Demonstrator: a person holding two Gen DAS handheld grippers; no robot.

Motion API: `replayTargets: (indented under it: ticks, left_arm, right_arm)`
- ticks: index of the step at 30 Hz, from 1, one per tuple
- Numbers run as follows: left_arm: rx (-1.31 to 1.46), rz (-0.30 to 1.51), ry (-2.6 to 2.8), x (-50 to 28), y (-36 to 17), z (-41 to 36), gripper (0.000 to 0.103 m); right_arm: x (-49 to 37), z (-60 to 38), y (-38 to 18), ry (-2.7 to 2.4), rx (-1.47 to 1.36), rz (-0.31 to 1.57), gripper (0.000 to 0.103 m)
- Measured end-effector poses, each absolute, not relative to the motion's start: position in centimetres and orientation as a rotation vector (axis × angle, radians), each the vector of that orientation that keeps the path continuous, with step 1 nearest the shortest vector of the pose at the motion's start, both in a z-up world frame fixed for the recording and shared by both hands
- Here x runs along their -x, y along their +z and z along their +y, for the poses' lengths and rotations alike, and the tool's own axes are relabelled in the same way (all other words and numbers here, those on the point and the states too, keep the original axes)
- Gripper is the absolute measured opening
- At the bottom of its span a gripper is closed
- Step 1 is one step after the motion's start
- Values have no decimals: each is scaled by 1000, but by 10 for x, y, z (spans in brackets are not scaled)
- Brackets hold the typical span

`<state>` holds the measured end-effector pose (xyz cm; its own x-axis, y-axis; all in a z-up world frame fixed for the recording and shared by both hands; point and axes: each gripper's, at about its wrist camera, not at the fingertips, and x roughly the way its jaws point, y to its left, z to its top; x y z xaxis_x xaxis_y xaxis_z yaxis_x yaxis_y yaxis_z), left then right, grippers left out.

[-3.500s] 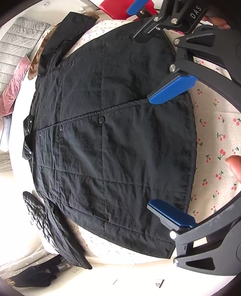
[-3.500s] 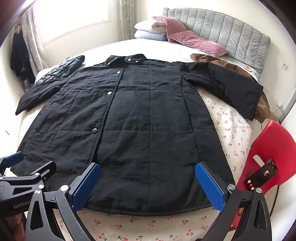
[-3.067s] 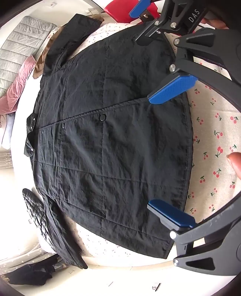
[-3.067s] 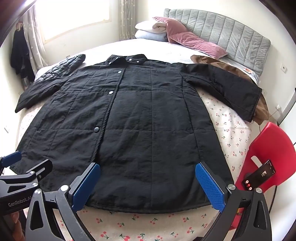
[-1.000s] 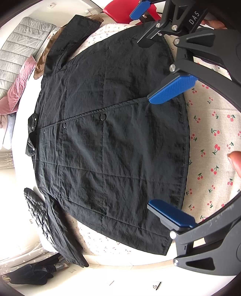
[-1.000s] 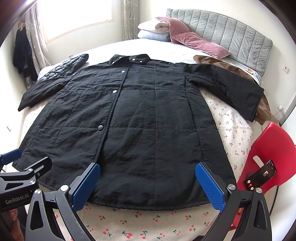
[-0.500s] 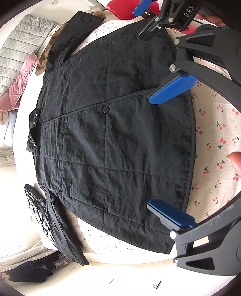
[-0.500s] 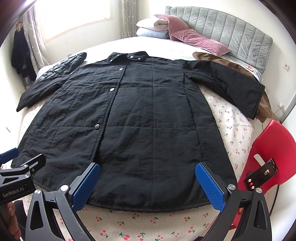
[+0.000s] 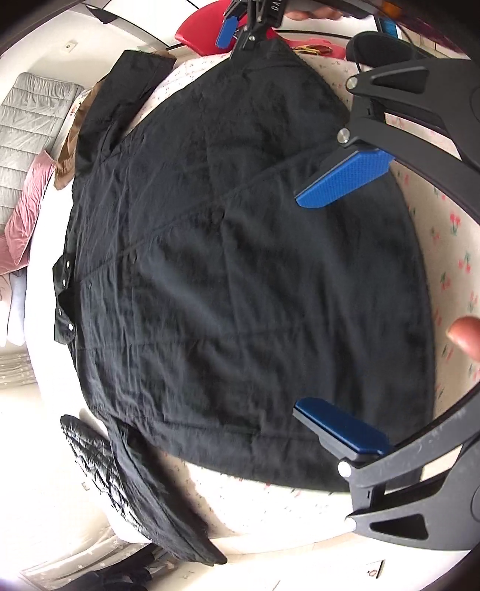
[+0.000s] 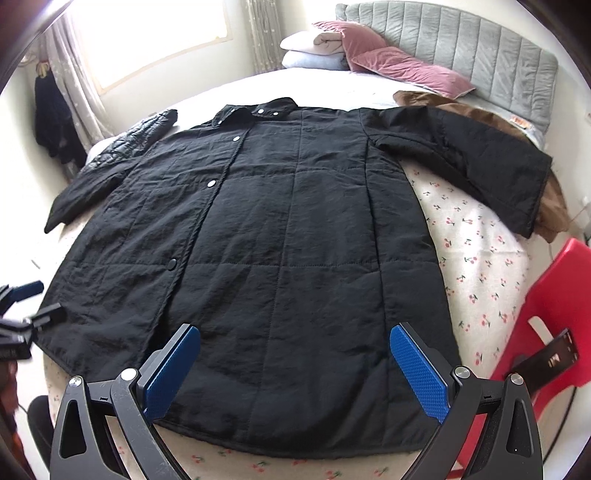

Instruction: Fold large clothes

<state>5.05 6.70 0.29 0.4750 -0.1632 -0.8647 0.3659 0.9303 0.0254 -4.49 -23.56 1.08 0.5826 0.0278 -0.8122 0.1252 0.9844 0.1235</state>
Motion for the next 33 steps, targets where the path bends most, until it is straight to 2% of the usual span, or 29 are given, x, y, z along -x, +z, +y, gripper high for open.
replayTargets:
  ticks: [10, 14, 16, 17, 18, 19, 20, 21, 22, 23, 25, 28, 33]
  left_arm:
    - [-52, 1109, -246, -122, -29, 211, 103]
    - [197, 1262, -325, -130, -77, 245, 91]
    - [189, 1222, -356, -120, -75, 243, 89]
    - [208, 1228, -410, -110, -74, 237, 80]
    - [231, 1244, -454, -104, -75, 233, 75]
    - [231, 1265, -490, -95, -77, 225, 69]
    - [205, 1268, -494, -90, -78, 219, 61]
    - [139, 1264, -487, -82, -78, 209, 52]
    - [83, 1260, -474, -74, -77, 202, 36]
    - [64, 1254, -455, -68, -74, 197, 26]
    - [70, 1218, -432, -59, -56, 196, 17]
    - [87, 1145, -438, -44, -18, 199, 11]
    - [29, 1099, -436, -5, 17, 200, 10]
  right_arm:
    - [49, -339, -28, 33, -346, 1032, 103]
    - [52, -363, -56, 53, -491, 1070, 101]
    - [54, -362, -66, 68, -540, 1080, 93]
    - [58, -357, -66, 73, -535, 1064, 91]
    - [61, -352, -65, 95, -527, 1058, 77]
    - [63, -346, -64, 137, -547, 1054, 49]
    - [64, -344, -64, 156, -567, 1050, 40]
    - [66, -339, -63, 158, -567, 1049, 27]
    - [67, -335, -59, 141, -541, 1045, 20]
    - [67, -333, -57, 133, -525, 1039, 17]
    - [72, -329, -38, 110, -498, 997, 11]
    - [85, -327, -4, 58, -430, 951, 9]
    - [98, -321, 23, 36, -353, 958, 9]
